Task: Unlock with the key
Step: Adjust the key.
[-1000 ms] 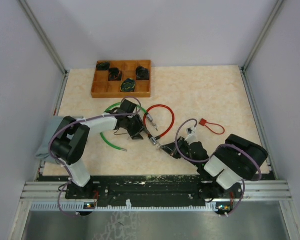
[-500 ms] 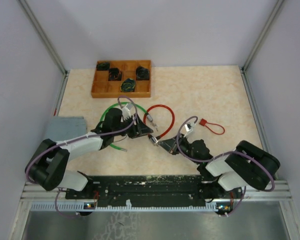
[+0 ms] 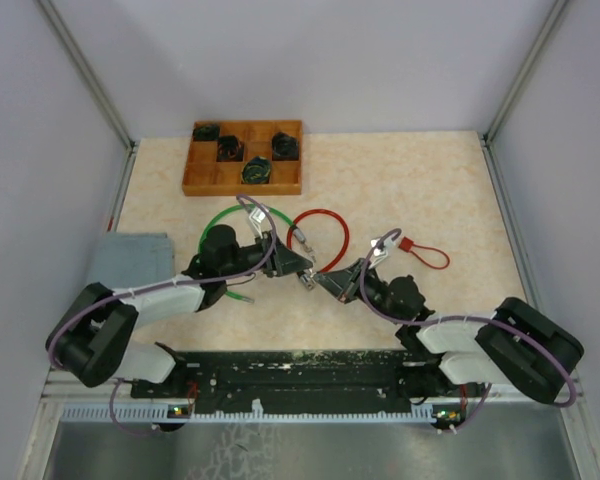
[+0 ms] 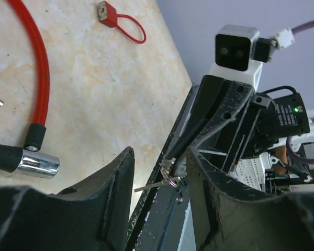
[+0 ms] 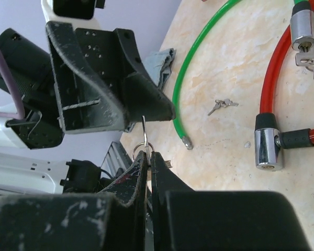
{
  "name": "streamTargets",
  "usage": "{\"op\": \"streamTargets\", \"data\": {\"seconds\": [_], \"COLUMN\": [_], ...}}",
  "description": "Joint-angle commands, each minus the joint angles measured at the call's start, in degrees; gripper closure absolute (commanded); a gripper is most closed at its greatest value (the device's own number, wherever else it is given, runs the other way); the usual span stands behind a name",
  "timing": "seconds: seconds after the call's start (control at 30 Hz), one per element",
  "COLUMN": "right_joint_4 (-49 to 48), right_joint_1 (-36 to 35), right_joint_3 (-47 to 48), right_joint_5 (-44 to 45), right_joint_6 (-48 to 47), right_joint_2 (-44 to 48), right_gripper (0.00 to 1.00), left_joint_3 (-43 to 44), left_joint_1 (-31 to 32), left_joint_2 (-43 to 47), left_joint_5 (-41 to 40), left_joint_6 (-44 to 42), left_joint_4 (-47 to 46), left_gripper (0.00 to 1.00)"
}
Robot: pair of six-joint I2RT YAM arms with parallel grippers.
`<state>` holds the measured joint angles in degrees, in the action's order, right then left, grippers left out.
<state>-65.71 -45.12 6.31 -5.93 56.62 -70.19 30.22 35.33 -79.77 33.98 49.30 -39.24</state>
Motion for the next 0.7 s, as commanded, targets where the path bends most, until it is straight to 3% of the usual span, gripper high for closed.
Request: {"op": "streamTargets", "data": {"seconds": [0.0, 0.67], "right_joint_4": [-1.12, -2.32], "right_joint_1": [0.39, 0.39], "right_joint_3": [2.61, 2.72], "right_joint_5": [-0.14, 0.06], "right_joint_6": [-1.19, -0.97], "right_joint_2": [1.32, 3.26], "right_gripper": [1.00, 1.00], "left_joint_3": [-2.39, -2.24], "left_joint_1": [0.76, 2.51], "left_joint_2": [3.74, 1.94], "left_joint_5": [0.81, -3.94], "left_joint_6": [0.02, 0.34], "left_joint_4": [-7.51, -4.71], "left_gripper": [0.50, 0.62]}}
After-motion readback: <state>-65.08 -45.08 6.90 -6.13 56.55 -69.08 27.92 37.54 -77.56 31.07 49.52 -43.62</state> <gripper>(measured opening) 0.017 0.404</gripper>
